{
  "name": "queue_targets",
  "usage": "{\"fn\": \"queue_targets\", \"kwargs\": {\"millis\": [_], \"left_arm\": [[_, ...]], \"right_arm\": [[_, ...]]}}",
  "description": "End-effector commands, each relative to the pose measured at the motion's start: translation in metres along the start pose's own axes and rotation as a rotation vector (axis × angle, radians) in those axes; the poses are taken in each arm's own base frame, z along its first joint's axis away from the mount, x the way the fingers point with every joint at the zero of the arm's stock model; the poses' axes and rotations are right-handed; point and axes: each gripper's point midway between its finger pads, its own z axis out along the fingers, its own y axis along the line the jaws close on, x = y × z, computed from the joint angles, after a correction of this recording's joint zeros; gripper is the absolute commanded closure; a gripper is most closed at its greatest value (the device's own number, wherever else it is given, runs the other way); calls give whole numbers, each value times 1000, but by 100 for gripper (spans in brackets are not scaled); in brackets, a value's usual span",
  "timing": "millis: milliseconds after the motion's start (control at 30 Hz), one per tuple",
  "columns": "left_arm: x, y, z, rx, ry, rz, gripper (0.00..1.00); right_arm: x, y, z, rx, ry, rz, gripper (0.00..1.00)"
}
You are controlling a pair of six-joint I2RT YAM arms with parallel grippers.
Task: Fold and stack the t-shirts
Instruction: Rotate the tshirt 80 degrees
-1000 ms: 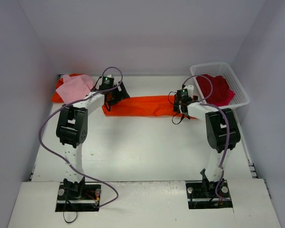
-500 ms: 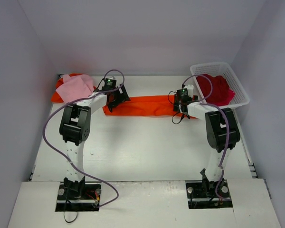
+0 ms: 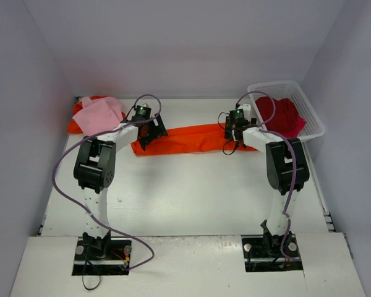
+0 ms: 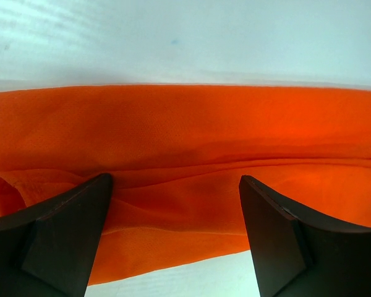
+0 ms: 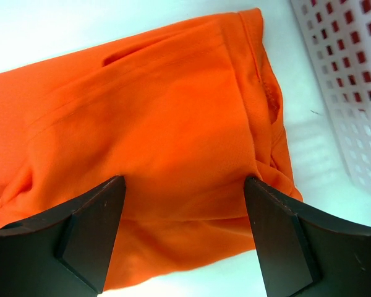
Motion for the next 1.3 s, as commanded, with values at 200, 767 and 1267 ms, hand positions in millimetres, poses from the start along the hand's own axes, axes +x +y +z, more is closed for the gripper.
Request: {"fn": "queue_targets", "kwargs": {"millis": [200,767,1267], "left_arm": [[33,17,-37,-72,55,32,21],[58,16,-72,-68,62,40,21],[83,30,-114,-59,50,29,21]], "right_arm": [[-16,9,13,-7,-7,3,25],[-18,20,21,-40,29,-48,25],[-29,59,29,-90,26,-82,25]]}}
